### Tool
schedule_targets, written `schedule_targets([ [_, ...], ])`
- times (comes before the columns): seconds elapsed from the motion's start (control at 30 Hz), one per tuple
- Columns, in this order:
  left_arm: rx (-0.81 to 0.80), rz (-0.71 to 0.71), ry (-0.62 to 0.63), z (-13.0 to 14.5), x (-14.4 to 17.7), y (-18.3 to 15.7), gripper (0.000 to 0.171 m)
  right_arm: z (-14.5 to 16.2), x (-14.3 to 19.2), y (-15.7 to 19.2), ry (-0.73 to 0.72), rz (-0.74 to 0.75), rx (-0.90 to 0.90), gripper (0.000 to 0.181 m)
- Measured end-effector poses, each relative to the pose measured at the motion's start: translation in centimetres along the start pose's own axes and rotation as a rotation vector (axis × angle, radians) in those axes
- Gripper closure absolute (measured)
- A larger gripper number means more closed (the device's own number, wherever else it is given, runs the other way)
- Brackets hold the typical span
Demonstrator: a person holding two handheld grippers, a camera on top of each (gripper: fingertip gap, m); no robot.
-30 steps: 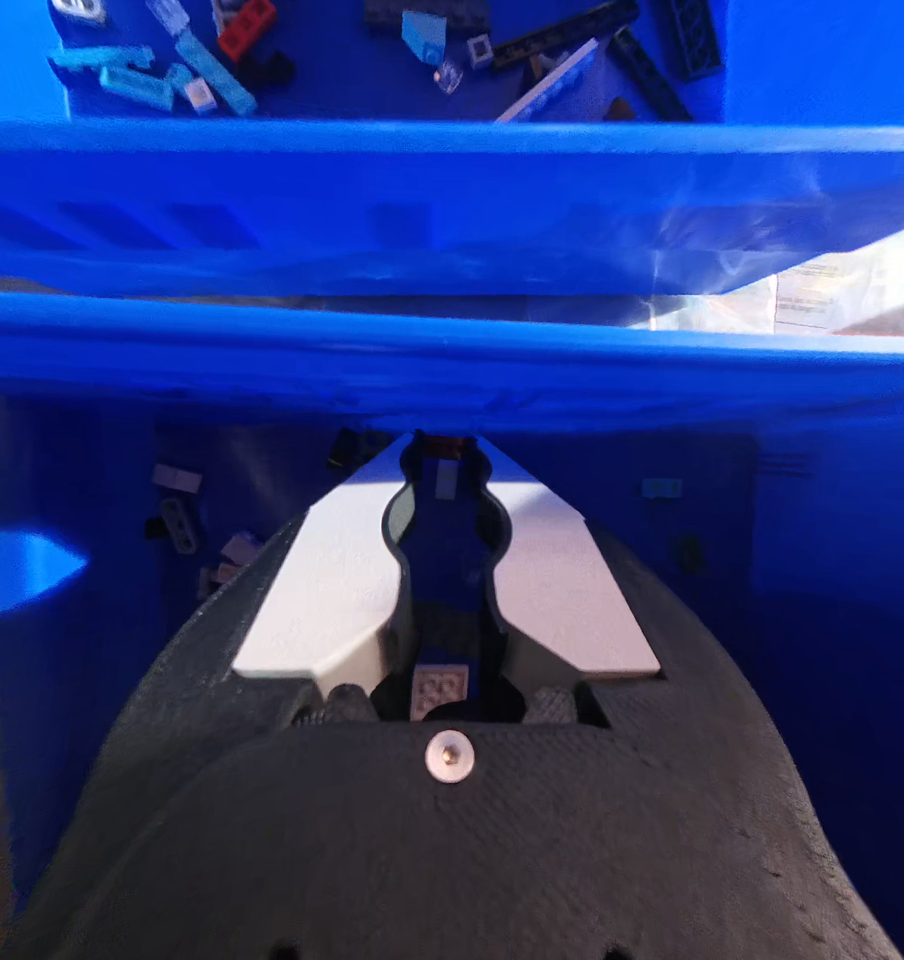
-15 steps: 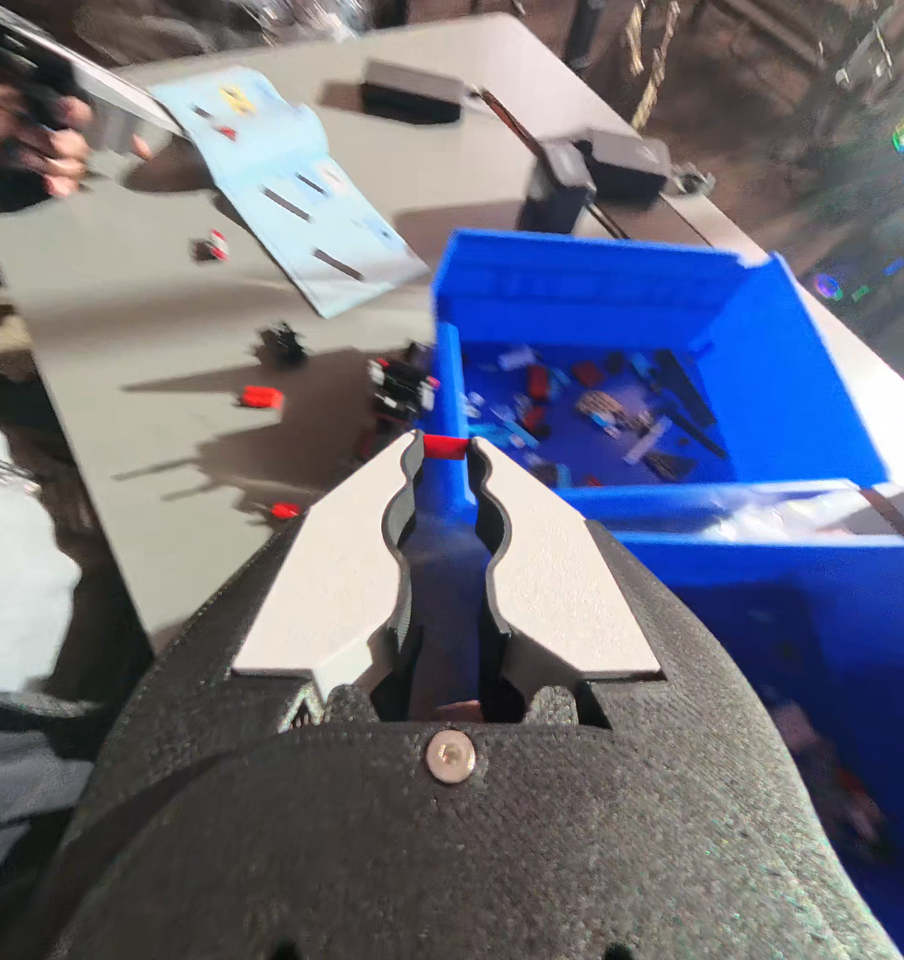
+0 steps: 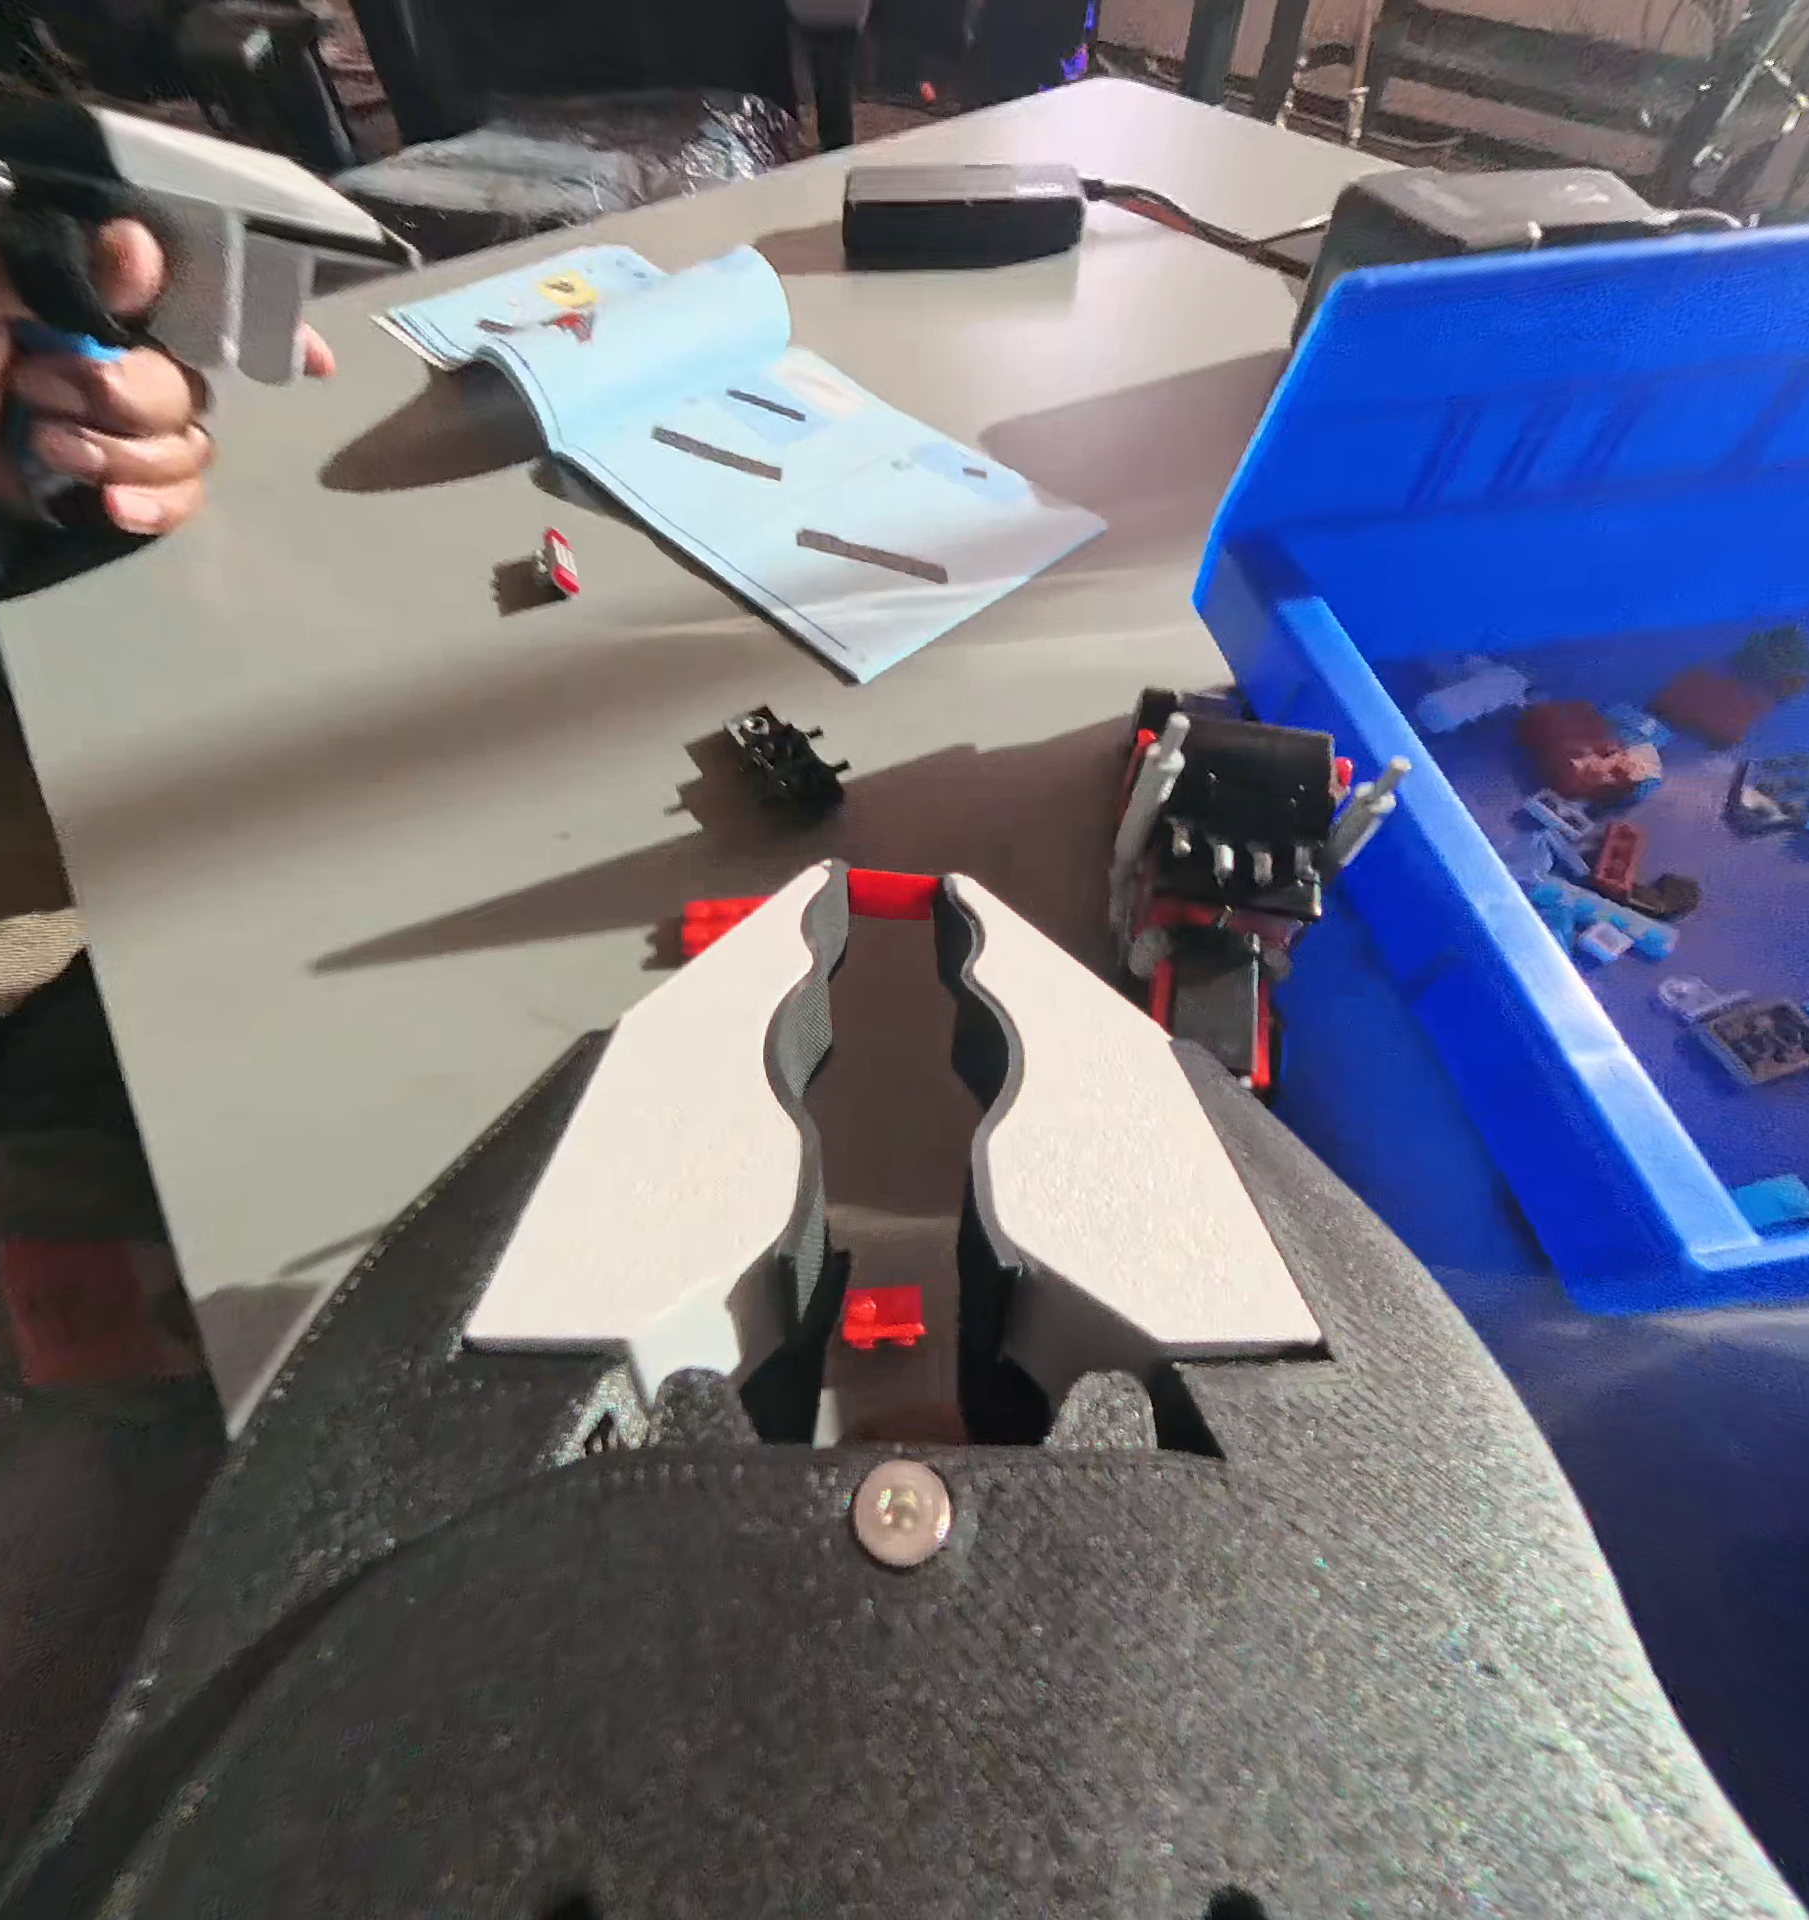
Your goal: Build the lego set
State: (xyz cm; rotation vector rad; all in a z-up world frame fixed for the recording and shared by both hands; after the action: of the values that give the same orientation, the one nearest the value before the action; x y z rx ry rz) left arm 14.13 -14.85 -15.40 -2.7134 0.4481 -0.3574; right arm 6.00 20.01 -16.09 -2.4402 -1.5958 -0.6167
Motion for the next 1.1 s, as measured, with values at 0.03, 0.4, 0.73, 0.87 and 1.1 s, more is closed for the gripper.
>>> schedule_targets([
  [0.03, -0.007, -0.007, -0.005, 0.0, 0.1, -0.1, 0.145, 0.2, 0.0, -0.3, 0.002, 0.01, -0.004, 0.162],
  [0.4, -0.004, -0.029, -0.014, 0.1, 0.2, -0.3, 0.145, 0.8, -0.8, -0.7, 0.032, -0.018, -0.027, 0.162],
  [0.73, -0.007, 0.015, -0.043, -0.3, 0.2, -0.7, 0.145, 1.2, -1.2, -0.9, 0.073, 0.02, -0.013, 0.162],
  [0.87, -0.034, 0.063, -0.099, -1.1, -0.4, -1.2, 0.145, 1.2, -1.3, -1.0, 0.076, 0.036, -0.018, 0.162],
  [1.1, -0.054, 0.081, -0.178, -1.9, -0.2, -1.5, 0.147, 1.3, -1.6, -1.4, 0.095, 0.009, -0.08, 0.162],
])
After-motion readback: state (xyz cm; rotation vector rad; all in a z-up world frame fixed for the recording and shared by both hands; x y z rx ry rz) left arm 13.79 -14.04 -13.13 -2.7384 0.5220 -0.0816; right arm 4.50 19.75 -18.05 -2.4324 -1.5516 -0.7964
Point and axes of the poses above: each gripper's, where its closed fingertips meet, x back along the fingers, z out of its underside, y = z × x across the jaws, the point moved 4 cm from there along x, back along the fingers, and after that the axes turned 5 degrees about -x, right-handed, at the moved point
